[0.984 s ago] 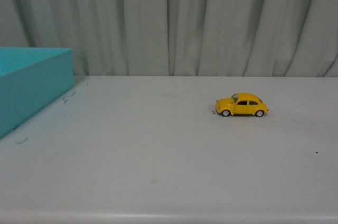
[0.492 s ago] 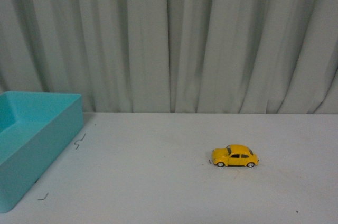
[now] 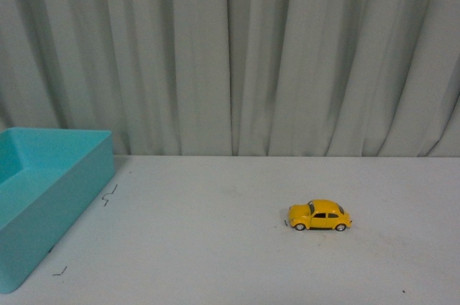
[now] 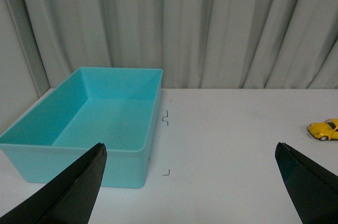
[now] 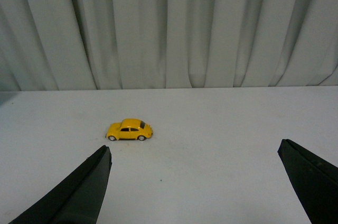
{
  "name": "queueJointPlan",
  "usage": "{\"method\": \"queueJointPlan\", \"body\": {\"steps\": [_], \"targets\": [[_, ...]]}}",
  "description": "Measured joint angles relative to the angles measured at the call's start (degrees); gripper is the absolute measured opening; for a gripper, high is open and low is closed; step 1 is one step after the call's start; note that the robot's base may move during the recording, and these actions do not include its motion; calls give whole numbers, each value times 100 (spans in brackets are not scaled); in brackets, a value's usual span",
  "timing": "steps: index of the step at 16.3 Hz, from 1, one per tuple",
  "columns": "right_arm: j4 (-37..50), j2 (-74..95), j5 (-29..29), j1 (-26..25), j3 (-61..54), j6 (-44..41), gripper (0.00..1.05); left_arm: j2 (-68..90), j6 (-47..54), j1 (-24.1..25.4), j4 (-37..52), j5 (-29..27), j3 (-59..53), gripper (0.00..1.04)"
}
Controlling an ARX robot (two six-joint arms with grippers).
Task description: Wind up and store yellow beetle toy
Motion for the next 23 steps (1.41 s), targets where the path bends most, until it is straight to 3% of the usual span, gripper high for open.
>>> {"method": "queueJointPlan", "body": {"steps": [23], "targets": [[2, 0, 0, 0, 0, 2, 98, 0, 0, 0, -2, -2, 0, 98]]}}
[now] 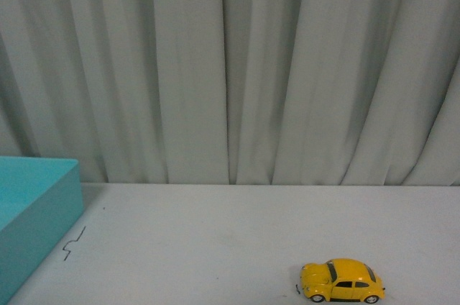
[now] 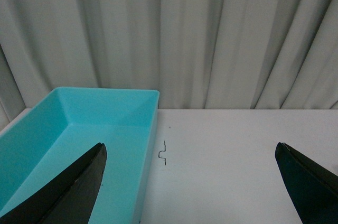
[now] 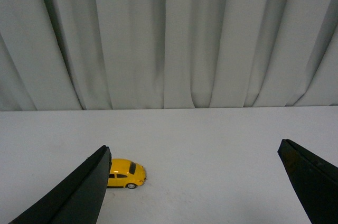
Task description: Wind up and store yellow beetle toy
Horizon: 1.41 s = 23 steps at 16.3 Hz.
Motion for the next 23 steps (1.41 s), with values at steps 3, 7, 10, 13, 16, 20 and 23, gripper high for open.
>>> {"method": "queueJointPlan", "body": {"steps": [3, 7, 10, 13, 16, 20, 23], "targets": [[-2, 0, 2, 0, 0, 0, 98, 0, 0, 0, 0, 2, 0, 98], [0, 0, 2, 0, 0, 0, 98, 0, 0, 0, 0, 2, 0, 98], [-407, 557, -1058, -715, 133, 472, 98, 0, 0, 0, 2, 7, 0, 98], [2498, 3364, -2581, -2833, 192, 393, 98, 0, 0, 0, 2, 2, 0, 98], [5678, 7685, -2627, -3864, 1847, -142, 98, 0, 0, 0, 2, 0, 0, 98], [5263, 10397, -3071, -2905, 4092, -398, 98, 0, 0, 0, 2, 0, 0, 98], [4697, 11049, -3799, -2291, 5351, -896, 98, 0, 0, 0, 2, -2, 0, 98]]}}
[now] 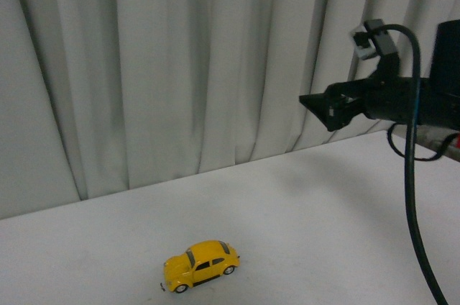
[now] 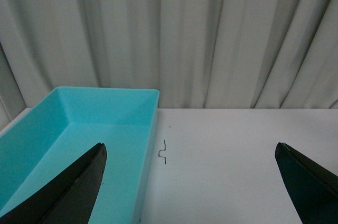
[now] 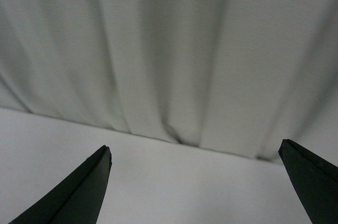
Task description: Wind up and store yellow beetle toy
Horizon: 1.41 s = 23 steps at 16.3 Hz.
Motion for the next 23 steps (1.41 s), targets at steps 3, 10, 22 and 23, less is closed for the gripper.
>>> {"method": "queueJointPlan", "body": {"steps": [3, 10, 22, 23], "targets": [[-1838, 706, -1364, 643, 1432, -1104, 98, 0, 0, 0, 0, 2, 0, 98], [-8572, 1917, -1921, 1488, 3659, -6627, 98, 0, 0, 0, 0, 2, 0, 98], [-9018, 3136, -671, 2076, 4498, -7936, 98, 0, 0, 0, 0, 2, 0, 98], [-9007, 3136, -660, 2087, 4498, -7921, 98, 0, 0, 0, 0, 2, 0, 98]]}}
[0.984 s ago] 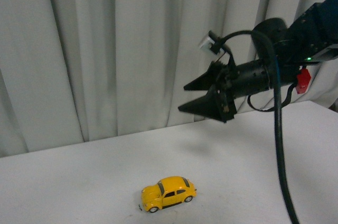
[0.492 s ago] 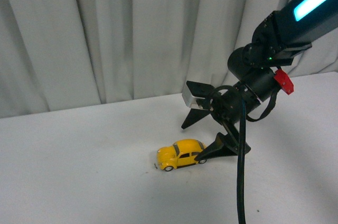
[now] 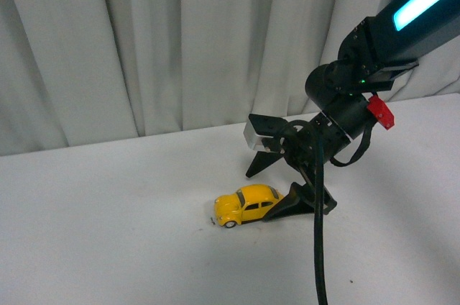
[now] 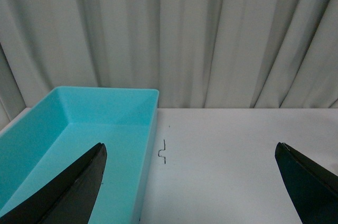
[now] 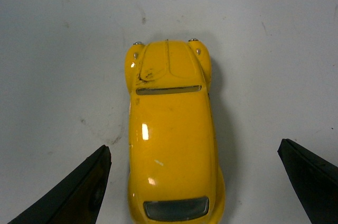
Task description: Wind up and store yellow beetle toy
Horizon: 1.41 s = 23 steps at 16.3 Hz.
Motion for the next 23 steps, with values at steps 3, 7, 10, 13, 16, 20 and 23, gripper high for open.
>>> {"method": "queueJointPlan", "body": {"steps": [3, 7, 10, 13, 16, 20, 23], "targets": [[92, 2, 46, 107, 15, 79, 98, 0, -2, 0, 0, 0, 0, 98], [330, 9, 46, 245, -39, 225, 98, 0, -2, 0, 0, 0, 0, 98], [435, -7, 20, 289, -345, 260, 68, 0, -2, 0, 0, 0, 0, 98], [452, -144, -2, 313, -415, 284, 44, 0, 0, 0, 0, 0, 0, 98], [481, -186, -109, 369, -409, 310, 42, 0, -2, 0, 0, 0, 0, 98], [802, -186, -205, 516, -433, 481, 42, 0, 0, 0, 0, 0, 0, 98], [1051, -186, -260, 619, -599, 684, 42, 0, 0, 0, 0, 0, 0, 98]]}}
